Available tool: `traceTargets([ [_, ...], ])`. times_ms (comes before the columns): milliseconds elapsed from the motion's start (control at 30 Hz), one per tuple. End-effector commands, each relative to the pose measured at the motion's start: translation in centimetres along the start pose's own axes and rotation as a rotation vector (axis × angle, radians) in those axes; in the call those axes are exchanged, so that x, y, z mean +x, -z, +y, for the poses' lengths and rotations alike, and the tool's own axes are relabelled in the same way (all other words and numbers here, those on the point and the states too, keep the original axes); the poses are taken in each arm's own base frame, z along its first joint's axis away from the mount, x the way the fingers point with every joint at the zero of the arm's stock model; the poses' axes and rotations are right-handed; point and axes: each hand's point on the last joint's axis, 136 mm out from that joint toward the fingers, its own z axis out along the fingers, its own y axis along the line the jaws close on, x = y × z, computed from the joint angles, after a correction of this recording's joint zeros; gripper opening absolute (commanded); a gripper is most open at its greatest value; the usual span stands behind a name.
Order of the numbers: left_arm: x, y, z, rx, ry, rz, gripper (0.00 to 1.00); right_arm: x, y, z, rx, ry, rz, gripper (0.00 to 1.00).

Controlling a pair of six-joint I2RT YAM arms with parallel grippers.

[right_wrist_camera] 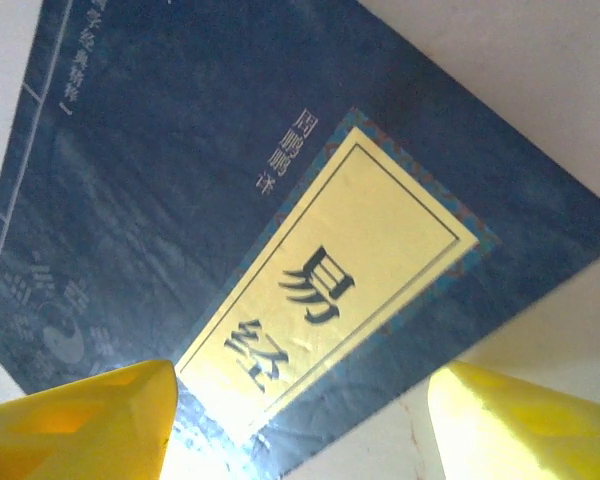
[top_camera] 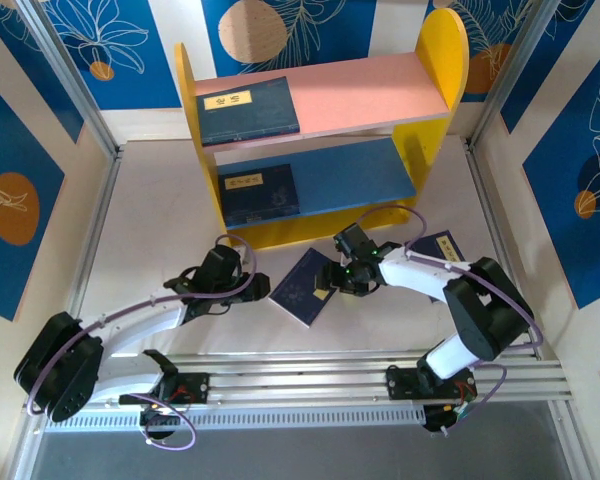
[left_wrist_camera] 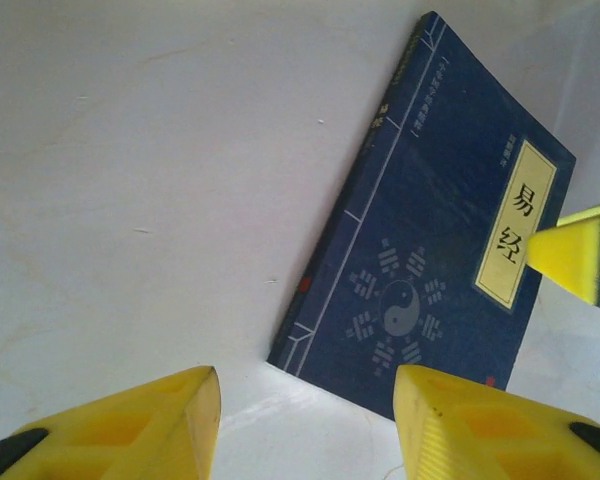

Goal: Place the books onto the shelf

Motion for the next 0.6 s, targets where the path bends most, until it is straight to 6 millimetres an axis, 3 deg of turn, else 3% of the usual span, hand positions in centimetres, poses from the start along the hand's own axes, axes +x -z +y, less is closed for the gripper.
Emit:
traceTargets([
  [0, -1.1, -0.1, -1.5, 0.029, -0.004, -0.027, 0.49, -1.4, -0.6, 1.6, -0.058, 0.025, -0.012, 0.68],
  [300, -0.3, -0.7, -1.1, -0.004, -0.006, -0.002, 0.49, -4.8, -1.9, 7.0, -0.239, 0.111, -0.033, 0.67],
  [567, -0.3, -0.9, -1.4, -0.005, -0.010, 0.000, 0.49, -6.4, -1.2, 11.3, -0.447, 0.173, -0.051, 0.67],
])
